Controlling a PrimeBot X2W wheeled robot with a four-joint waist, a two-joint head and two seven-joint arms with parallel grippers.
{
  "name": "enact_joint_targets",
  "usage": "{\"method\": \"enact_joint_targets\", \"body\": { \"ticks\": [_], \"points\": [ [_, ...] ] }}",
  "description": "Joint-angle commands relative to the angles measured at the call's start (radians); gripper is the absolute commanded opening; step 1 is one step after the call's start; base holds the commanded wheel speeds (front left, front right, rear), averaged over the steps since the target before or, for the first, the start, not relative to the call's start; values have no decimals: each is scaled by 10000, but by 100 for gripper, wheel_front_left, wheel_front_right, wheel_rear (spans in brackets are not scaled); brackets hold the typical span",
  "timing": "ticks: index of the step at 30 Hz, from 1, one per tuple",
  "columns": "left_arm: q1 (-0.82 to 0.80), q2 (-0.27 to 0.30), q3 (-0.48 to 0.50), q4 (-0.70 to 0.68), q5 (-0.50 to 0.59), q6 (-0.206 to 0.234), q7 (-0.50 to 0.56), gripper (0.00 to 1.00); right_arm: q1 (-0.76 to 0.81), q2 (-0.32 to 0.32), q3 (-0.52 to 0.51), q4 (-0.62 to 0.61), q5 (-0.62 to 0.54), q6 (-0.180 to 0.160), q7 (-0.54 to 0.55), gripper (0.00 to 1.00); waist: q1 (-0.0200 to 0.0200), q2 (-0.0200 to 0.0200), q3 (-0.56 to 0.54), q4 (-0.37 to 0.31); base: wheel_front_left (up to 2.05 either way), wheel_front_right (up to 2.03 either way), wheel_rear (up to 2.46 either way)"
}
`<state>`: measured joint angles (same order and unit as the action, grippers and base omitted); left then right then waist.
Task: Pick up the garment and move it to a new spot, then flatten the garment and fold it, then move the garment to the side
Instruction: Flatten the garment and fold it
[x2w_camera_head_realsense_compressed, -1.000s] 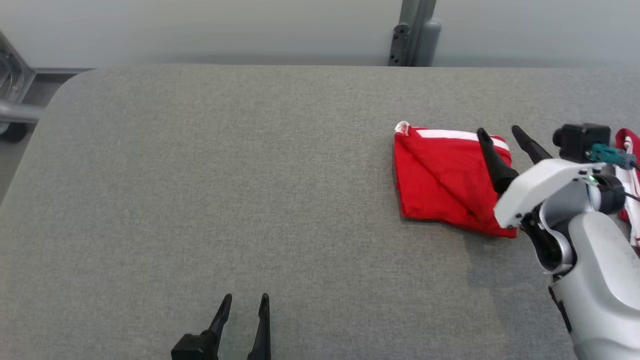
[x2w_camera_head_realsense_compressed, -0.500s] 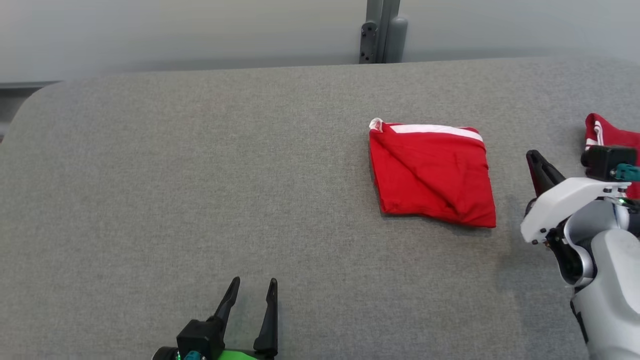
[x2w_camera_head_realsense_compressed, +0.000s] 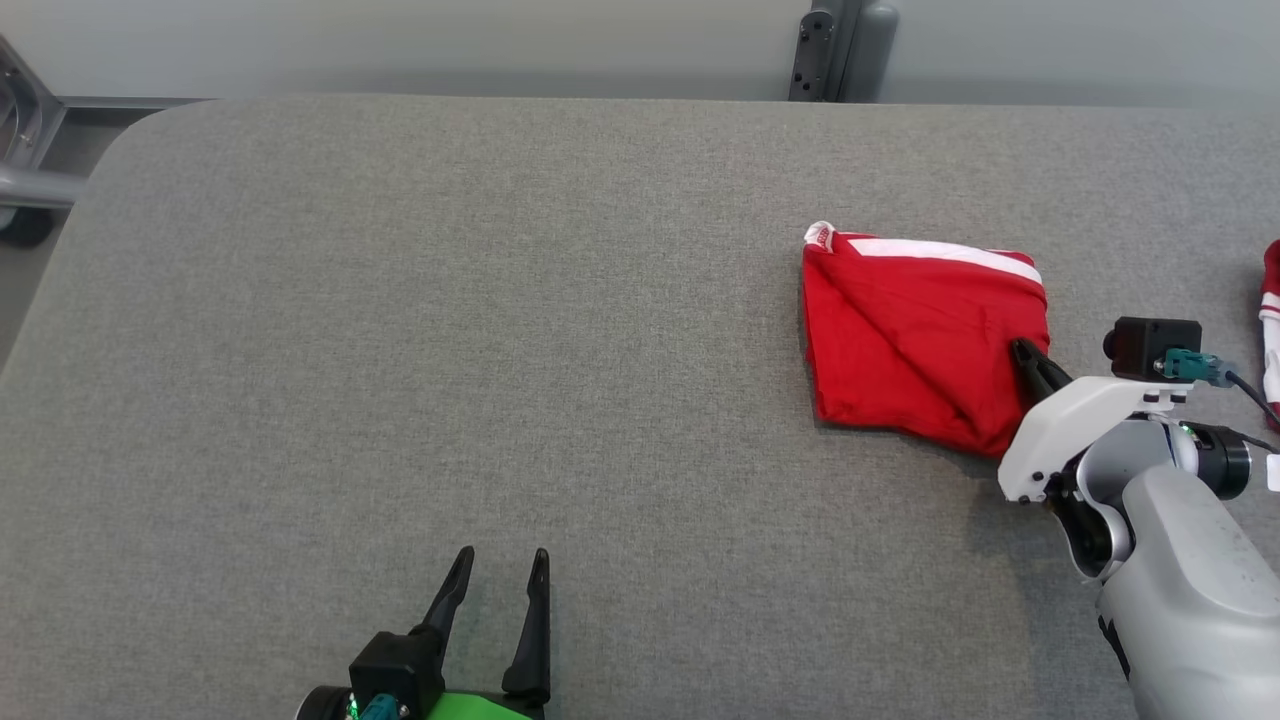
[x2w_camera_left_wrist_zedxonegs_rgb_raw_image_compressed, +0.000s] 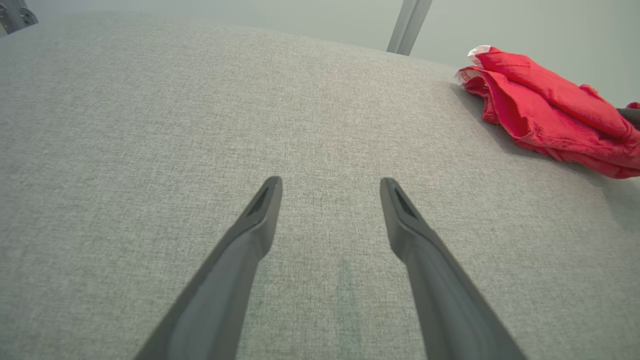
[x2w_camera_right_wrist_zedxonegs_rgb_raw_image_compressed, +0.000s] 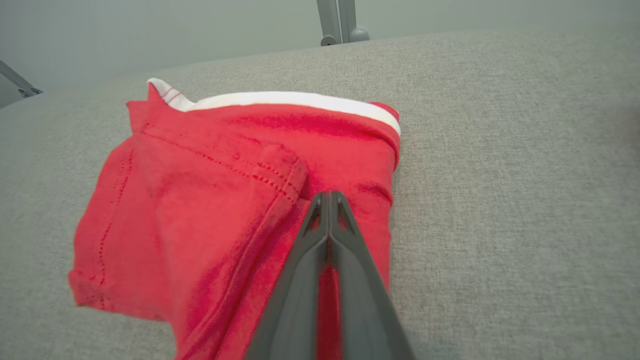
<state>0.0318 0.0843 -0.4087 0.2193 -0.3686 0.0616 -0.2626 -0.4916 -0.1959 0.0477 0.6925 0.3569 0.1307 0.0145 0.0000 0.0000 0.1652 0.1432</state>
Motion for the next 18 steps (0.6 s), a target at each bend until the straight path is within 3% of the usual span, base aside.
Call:
{"method": "enact_joint_targets", "body": {
  "ticks": [1,7,18],
  "points": [
    [57,63,30,-33,27,40,-23,100,-136,-90,66,161,-24,0,-78,0,0,0,34,-13,0,0,0],
    [-142,80,-46,-16,71,10,-23,100,-562,61,572,778,131,2,-311,0,0,0,203,-9,0,0,0],
    [-70,33,-87,74,-9,76,-25,100,-574,380,2711,961,932,2,-700,0,0,0,-23,349,0,0,0]
  ]
}}
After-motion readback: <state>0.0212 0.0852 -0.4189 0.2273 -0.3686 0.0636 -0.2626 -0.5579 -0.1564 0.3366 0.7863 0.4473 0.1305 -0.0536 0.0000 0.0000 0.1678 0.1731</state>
